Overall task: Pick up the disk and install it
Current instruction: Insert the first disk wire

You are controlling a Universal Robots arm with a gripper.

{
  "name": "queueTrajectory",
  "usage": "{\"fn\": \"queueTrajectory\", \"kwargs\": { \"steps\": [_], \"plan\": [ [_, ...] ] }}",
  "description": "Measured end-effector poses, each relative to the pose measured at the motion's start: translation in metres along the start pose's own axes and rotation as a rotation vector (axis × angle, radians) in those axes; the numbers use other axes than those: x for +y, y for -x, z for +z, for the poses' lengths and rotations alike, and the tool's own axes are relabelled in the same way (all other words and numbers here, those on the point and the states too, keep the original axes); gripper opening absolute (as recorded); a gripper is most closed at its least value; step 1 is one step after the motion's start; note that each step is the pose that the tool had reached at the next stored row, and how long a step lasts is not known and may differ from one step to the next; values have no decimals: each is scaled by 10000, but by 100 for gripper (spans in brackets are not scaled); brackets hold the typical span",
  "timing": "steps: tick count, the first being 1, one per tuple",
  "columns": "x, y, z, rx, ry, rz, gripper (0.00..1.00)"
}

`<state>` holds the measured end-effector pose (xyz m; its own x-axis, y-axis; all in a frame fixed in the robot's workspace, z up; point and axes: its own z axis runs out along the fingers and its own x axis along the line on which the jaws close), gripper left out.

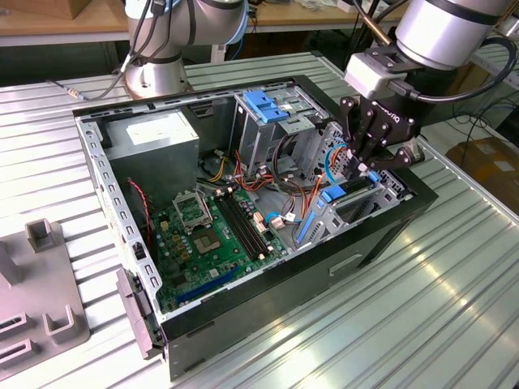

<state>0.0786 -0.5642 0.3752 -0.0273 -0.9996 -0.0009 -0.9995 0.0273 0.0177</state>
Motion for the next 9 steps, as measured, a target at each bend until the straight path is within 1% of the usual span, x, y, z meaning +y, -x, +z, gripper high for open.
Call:
{"fn": "queueTrajectory", "kwargs": {
  "steps": [2, 4, 9],
  "plan": [
    [-33, 1, 2, 0, 0, 0, 10],
    [-79, 2, 3, 3, 0, 0, 10],
    [-225, 6, 7, 9, 0, 0, 10]
  ]
}}
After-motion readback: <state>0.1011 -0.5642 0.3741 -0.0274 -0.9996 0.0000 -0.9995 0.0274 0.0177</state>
